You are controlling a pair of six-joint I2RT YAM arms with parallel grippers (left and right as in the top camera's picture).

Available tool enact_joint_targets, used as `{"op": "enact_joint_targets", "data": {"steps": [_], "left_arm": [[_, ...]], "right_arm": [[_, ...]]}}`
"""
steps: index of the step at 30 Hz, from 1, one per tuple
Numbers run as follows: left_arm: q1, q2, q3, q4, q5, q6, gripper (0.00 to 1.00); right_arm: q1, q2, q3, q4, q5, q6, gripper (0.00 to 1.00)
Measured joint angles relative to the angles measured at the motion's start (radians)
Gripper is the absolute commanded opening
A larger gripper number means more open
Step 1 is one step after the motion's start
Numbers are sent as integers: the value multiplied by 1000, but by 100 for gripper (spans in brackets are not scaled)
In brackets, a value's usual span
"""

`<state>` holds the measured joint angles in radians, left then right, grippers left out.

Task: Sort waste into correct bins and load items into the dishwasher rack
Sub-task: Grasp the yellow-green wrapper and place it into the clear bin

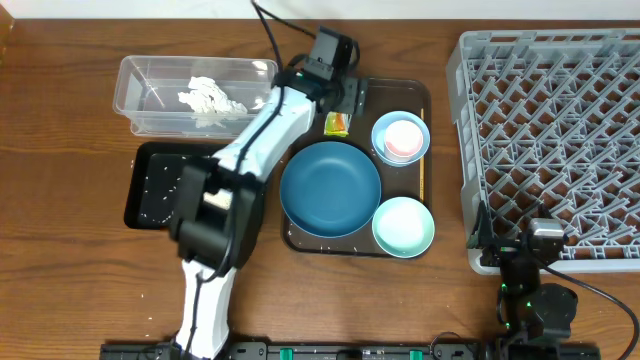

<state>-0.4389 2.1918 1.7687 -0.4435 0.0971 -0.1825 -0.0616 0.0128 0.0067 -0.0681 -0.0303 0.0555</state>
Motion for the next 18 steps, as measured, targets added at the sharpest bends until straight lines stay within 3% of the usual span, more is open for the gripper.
{"op": "enact_joint_targets", "data": {"steps": [14,18], "left_arm": [[-1,146,0,81,-49,1,81],[-2,154,4,89,-64,6,65]], "right_arm": [[0,0,0,0,0,0,99],[0,0,0,0,0,0,99]]}}
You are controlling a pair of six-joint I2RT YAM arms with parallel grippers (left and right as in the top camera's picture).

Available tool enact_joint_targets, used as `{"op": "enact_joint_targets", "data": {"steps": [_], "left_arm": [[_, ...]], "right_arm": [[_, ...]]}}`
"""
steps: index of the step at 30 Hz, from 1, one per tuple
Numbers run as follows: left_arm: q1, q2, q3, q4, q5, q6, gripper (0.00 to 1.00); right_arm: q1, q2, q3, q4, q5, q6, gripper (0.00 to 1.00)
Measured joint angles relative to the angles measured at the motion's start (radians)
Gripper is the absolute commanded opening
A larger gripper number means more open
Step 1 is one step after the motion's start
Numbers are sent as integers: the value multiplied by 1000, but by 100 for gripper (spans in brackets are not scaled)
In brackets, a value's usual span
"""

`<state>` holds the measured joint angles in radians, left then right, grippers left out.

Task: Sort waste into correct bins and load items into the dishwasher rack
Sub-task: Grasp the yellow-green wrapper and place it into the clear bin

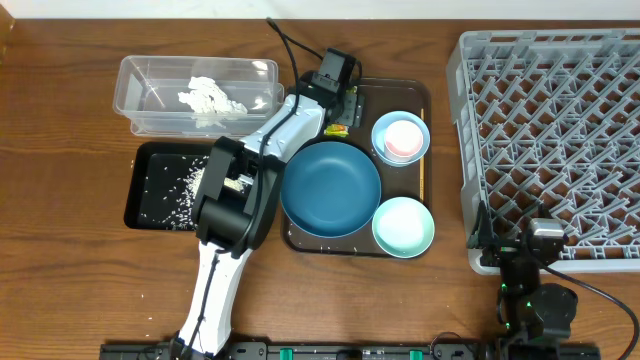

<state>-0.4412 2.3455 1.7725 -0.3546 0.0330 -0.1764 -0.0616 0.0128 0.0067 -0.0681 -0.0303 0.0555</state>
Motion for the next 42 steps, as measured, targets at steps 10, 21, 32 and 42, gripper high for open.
{"op": "enact_joint_targets", "data": {"steps": [10,21,32,42], "left_arm": [[1,-6,0,-25,-6,11,6],[8,-320,-11,-72,-190,-72,6],[291,-487,4,-398,-366,-609,8],[407,-354,2,-324,-307,-846,64]], "right_arm": [[0,0,0,0,0,0,99],[0,0,0,0,0,0,99],[0,0,0,0,0,0,99],[0,0,0,0,0,0,99]]}}
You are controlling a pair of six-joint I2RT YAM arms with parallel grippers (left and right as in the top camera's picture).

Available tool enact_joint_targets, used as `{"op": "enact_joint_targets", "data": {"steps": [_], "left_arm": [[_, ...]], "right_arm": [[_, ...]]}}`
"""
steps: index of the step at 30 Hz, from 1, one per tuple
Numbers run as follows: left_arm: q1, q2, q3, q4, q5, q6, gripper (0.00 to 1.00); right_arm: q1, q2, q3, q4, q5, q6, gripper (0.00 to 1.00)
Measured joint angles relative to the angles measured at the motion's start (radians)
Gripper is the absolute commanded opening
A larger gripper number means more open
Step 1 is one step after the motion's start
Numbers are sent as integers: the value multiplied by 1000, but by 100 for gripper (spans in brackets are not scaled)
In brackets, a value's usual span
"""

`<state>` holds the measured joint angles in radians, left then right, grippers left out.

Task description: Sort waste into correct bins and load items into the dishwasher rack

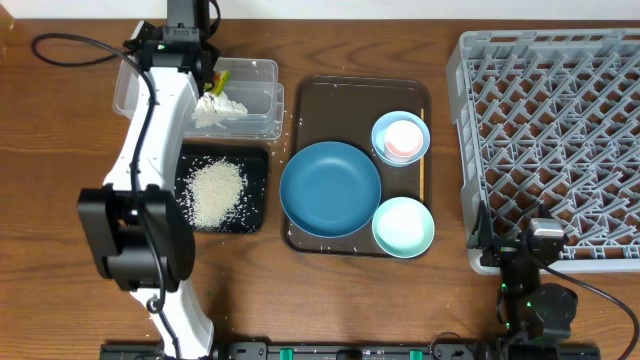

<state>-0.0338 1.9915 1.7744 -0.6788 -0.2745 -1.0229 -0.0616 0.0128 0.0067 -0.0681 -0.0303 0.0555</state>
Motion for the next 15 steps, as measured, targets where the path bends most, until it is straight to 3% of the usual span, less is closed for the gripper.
{"op": "enact_joint_targets", "data": {"steps": [1,8,15], "left_arm": [[0,5,0,1,5,-6,70],[0,3,-1,-20,31,-14,79],[4,-152,-7,-63,-10,29,82]], "right_arm": [[0,0,0,0,0,0,99],[0,0,0,0,0,0,99],[0,0,0,0,0,0,99]]}}
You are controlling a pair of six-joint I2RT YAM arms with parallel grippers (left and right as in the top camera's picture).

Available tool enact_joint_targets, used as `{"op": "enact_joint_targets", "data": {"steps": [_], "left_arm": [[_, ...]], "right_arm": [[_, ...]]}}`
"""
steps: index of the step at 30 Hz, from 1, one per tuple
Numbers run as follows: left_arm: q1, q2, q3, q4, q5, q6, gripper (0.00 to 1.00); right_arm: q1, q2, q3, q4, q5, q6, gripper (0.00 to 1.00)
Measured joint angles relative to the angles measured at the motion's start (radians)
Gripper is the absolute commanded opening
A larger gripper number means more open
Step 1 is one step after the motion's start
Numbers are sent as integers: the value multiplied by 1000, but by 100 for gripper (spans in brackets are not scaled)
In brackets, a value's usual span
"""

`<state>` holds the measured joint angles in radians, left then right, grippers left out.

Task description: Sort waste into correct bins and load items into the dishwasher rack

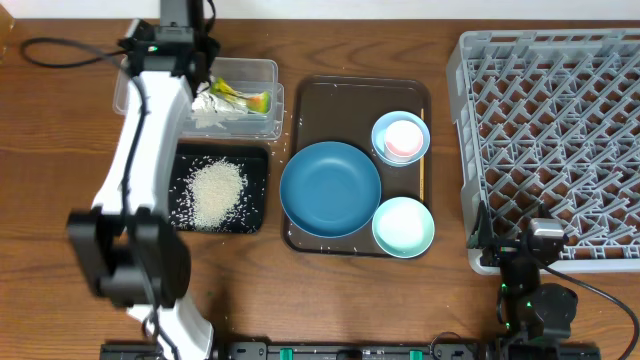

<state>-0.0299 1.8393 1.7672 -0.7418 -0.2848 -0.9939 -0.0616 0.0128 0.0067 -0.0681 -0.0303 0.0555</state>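
Note:
A yellow-green wrapper point(246, 98) lies inside the clear bin point(262, 68), next to a crumpled white tissue point(208, 112). My left gripper point(200, 82) hangs over the bin's left half, apart from the wrapper and apparently open. The brown tray point(310, 100) carries a blue plate point(330, 188), a pink cup in a blue bowl point(402, 137) and a mint bowl point(403, 226). The grey dishwasher rack point(550, 120) stands at the right. My right gripper point(545, 238) rests at the rack's near edge, its fingers too small to read.
A black tray point(255, 160) with a heap of rice grains sits in front of the clear bin. A few loose grains lie on the wood between the trays. The left arm's cable loops across the table's far left corner.
The wrapper, then at my left gripper's fingers over the bin, now lies further right on the bin floor, free of the gripper. The left arm shifted slightly. The right arm is unchanged.
My left gripper was at the yellow-green wrapper at the back of the brown tray, and still there a moment later. Then it was over the clear bin with the wrapper at its fingers. Now the wrapper lies in the bin.

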Motion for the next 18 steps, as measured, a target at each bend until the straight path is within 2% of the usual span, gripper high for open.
{"op": "enact_joint_targets", "data": {"steps": [4,9,13,18], "left_arm": [[40,-134,1,-35,-127,16,86],[193,-206,3,-103,-238,27,89],[339,-183,2,-205,-232,26,90],[454,-172,2,-280,-175,27,91]], "right_arm": [[0,0,0,0,0,0,99],[0,0,0,0,0,0,99],[0,0,0,0,0,0,99],[0,0,0,0,0,0,99]]}}
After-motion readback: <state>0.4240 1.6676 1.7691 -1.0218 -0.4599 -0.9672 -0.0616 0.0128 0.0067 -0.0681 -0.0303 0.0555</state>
